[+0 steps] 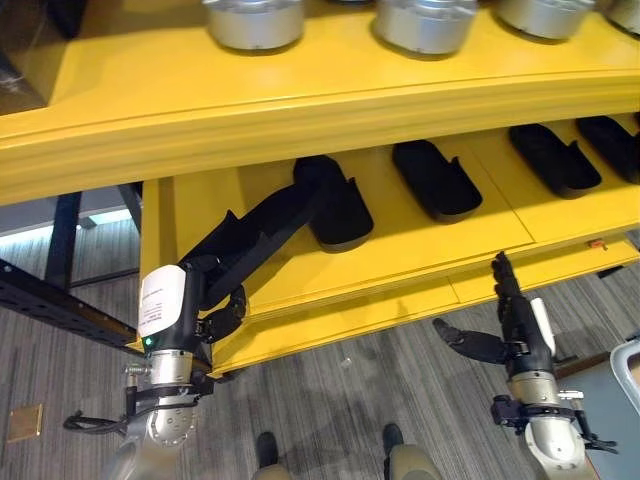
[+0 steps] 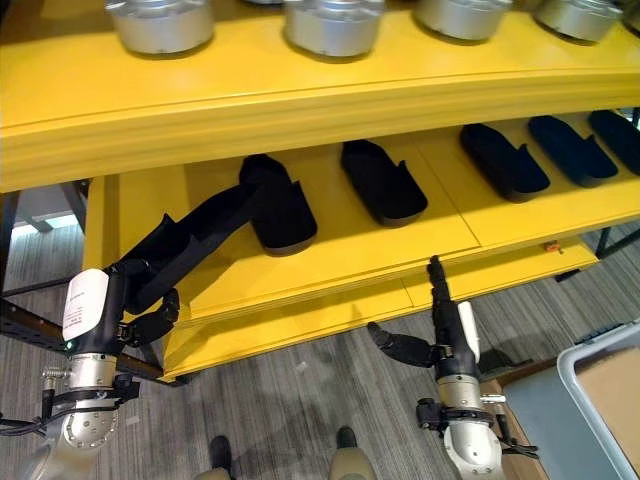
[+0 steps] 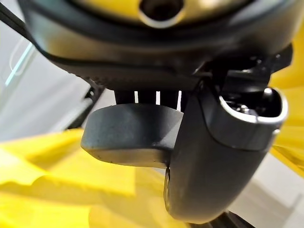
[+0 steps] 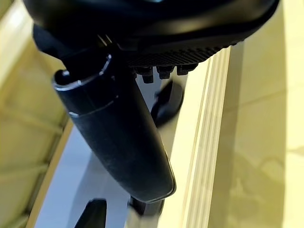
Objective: Move parts from the plastic box to the shelf.
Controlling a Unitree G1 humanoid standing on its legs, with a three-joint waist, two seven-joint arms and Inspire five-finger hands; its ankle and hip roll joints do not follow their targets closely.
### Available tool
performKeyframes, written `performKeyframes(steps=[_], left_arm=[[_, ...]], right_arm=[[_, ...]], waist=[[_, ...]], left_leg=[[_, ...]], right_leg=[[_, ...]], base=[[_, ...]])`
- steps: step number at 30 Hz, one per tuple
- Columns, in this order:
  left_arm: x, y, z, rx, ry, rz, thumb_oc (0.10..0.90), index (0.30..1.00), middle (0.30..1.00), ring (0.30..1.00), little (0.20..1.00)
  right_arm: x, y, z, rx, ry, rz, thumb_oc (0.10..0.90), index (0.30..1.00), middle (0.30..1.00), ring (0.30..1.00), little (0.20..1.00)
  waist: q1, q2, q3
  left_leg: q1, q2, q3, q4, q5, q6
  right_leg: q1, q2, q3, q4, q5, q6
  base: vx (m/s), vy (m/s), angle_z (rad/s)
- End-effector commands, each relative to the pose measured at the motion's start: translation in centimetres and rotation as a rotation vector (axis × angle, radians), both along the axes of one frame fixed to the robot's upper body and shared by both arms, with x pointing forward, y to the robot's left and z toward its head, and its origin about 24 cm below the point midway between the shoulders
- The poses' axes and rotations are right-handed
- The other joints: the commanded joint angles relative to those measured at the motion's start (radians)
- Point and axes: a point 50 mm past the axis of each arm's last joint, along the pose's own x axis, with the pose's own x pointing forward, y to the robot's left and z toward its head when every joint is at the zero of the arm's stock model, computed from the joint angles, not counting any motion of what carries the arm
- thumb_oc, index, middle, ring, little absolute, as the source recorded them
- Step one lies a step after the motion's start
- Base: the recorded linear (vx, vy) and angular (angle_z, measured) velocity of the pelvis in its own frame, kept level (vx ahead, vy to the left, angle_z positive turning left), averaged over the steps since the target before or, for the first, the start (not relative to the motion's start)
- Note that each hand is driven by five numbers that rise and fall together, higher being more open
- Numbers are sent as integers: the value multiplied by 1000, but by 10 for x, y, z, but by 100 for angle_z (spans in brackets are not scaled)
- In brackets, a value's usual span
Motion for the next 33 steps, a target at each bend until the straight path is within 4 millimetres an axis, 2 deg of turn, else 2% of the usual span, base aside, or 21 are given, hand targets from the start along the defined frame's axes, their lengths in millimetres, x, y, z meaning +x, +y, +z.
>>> performKeyframes(steps=[1,4,9,15,17,20,25,29,31,33], left_arm=[[7,-12,78,-28,-458,-76,400,300,300,300,300],[6,-11,80,-17,-476,-59,400,300,300,300,300],[6,-6,78,-12,-487,-6,400,300,300,300,300],[12,-8,79,-36,-509,10,400,300,300,300,300],[28,-12,75,-52,-502,37,400,300,300,300,300],[39,-13,67,-81,-475,61,400,300,300,300,300],[54,-13,66,-127,-477,106,400,300,300,300,300],[75,-14,77,-160,-504,142,400,300,300,300,300],[93,-16,84,-181,-497,157,400,300,300,300,300],[94,-16,85,-182,-499,156,400,300,300,300,300]], right_arm=[[12,-10,54,-93,-286,9,900,1000,1000,1000,1000],[11,-12,53,-102,-280,5,900,1000,1000,1000,1000],[12,-12,50,-101,-266,1,900,1000,1000,1000,1000],[14,-7,47,-69,-251,26,900,1000,1000,1000,1000],[18,0,45,-39,-242,57,900,1000,1000,1000,1000],[21,2,44,-47,-239,64,900,1000,1000,1000,1000],[24,5,44,-49,-243,63,900,1000,1000,1000,1000],[27,7,43,-52,-230,71,900,1000,1000,1000,1000],[28,9,40,-50,-212,88,900,1000,1000,1000,1000],[28,8,41,-50,-214,86,900,1000,1000,1000,1000]], waist=[[-15,18,-55],[-15,9,-61],[-9,-6,-60],[-6,-25,-57],[-9,-43,-51],[-12,-46,-42],[-29,-42,-38],[-48,-33,-39],[-66,-23,-43],[-65,-22,-43]], left_leg=[[-1,51,3,132,-86,18],[-21,34,12,208,-138,26],[-56,26,9,298,-189,33],[-77,28,0,346,-212,34],[-93,43,-5,384,-226,34],[-118,54,-16,425,-235,32],[-163,65,-23,485,-254,29],[-194,74,-26,524,-262,29],[-216,78,-31,543,-263,27],[-221,78,-32,545,-264,27]], right_leg=[[30,48,21,57,-49,-20],[46,22,30,42,-43,-8],[49,5,26,57,-55,-4],[41,8,21,88,-67,-2],[13,17,26,142,-86,-6],[-23,29,35,203,-108,-15],[-82,40,43,284,-137,-24],[-132,50,54,352,-165,-34],[-164,53,58,391,-177,-39],[-168,53,58,394,-178,-40]], base=[[56,166,9],[65,167,-1],[28,88,-2],[0,5,1],[-50,-19,6],[-68,-21,7],[-56,-8,-4],[-69,-7,-3],[-62,-11,-1],[-34,-14,0]])
